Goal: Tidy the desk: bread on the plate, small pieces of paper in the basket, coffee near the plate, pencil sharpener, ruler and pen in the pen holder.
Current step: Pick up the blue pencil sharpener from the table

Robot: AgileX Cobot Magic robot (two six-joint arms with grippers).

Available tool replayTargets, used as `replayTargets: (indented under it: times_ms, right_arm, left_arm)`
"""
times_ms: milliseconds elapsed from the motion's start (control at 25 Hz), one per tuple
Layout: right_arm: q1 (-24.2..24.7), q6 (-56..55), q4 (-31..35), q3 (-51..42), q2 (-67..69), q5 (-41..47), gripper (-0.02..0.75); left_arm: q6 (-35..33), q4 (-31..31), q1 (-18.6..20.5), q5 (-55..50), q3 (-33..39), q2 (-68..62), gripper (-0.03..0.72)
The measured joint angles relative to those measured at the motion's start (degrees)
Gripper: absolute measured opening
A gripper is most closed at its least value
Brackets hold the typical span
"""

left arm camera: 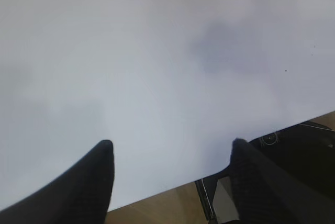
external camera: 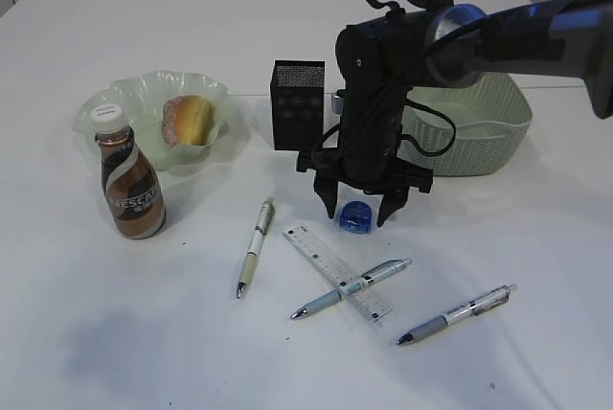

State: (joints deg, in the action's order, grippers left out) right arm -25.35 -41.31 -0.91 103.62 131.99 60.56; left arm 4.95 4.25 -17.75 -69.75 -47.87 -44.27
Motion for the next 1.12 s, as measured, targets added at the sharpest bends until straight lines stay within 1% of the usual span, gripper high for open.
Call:
replayTargets:
  times_ms: [1120]
  right_arm:
    - [0.2,-0.1,0.0,0.8,1.0,0.5,0.530]
  left_arm:
    - [0.0,0.0,0.0,0.0,0.0,0.0,0.489]
